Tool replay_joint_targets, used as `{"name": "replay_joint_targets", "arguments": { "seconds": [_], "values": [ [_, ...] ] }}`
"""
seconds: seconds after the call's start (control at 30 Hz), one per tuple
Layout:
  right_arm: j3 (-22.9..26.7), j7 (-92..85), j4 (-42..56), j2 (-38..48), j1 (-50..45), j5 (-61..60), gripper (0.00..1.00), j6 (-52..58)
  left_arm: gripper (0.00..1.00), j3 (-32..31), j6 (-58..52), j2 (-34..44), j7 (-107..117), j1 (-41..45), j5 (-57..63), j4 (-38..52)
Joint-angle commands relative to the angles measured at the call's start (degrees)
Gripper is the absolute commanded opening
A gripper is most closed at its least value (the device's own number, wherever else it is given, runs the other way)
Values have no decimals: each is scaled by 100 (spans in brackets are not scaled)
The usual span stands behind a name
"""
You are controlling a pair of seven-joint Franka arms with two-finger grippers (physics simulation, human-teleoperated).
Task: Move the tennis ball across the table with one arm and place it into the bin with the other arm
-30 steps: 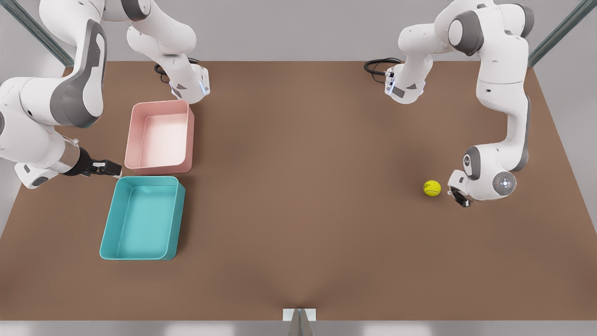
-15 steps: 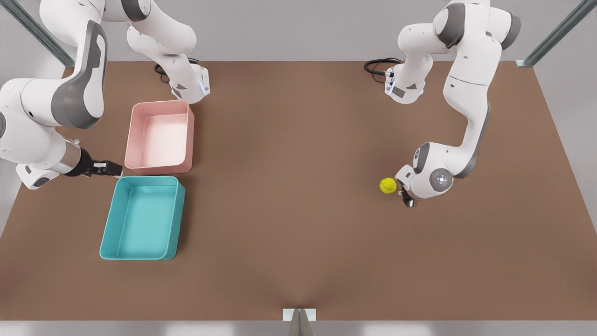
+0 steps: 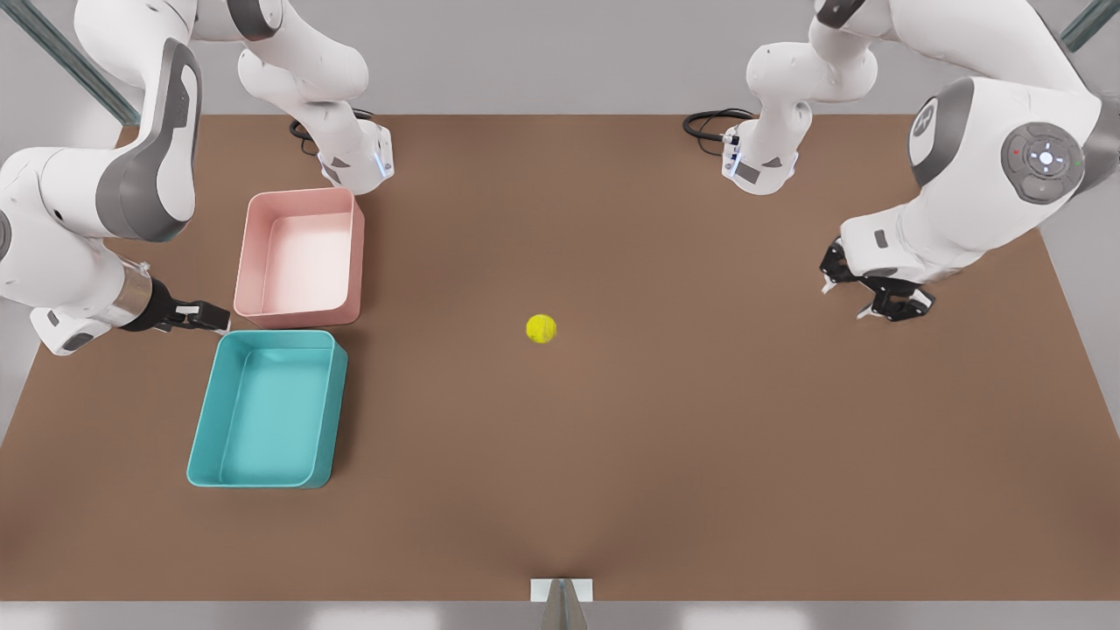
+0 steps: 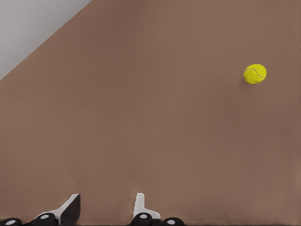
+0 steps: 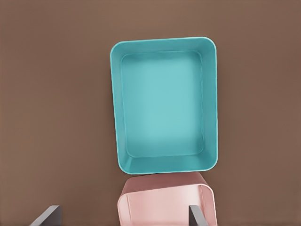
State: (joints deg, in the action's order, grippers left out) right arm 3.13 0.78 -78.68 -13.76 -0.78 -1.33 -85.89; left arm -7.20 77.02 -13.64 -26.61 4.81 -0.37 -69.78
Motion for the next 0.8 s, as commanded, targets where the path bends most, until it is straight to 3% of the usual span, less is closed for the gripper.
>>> {"name": "replay_joint_targets", "arguments": {
  "seconds": [0.0,0.2,0.3,0.37,0.47,0.57,0.77],
  "values": [
    [3,1,2,5,-1,-8,100,2,100,17,-873,-16,5210,11,-42,-98],
    [-14,10,2,-47,-18,1,100,20,100,-80,-855,-227,5158,29,-77,-115],
    [-155,273,635,-1146,-853,-157,100,-76,100,-80,-864,-254,4929,-15,-68,-133],
    [-146,579,687,-1585,-1758,-113,100,-1104,100,-80,-855,-254,4920,-50,-51,-133],
    [-146,2795,617,-2121,-2479,-140,100,-2229,100,-80,-847,-262,4920,-50,-42,-133],
    [-146,3850,617,-2596,-2857,-149,100,-3109,100,-80,-847,-315,4920,-50,-42,-168],
    [-146,3842,151,-2860,-3033,-96,100,-3496,100,-80,-847,-342,4920,-42,-42,-168]
  ]
}}
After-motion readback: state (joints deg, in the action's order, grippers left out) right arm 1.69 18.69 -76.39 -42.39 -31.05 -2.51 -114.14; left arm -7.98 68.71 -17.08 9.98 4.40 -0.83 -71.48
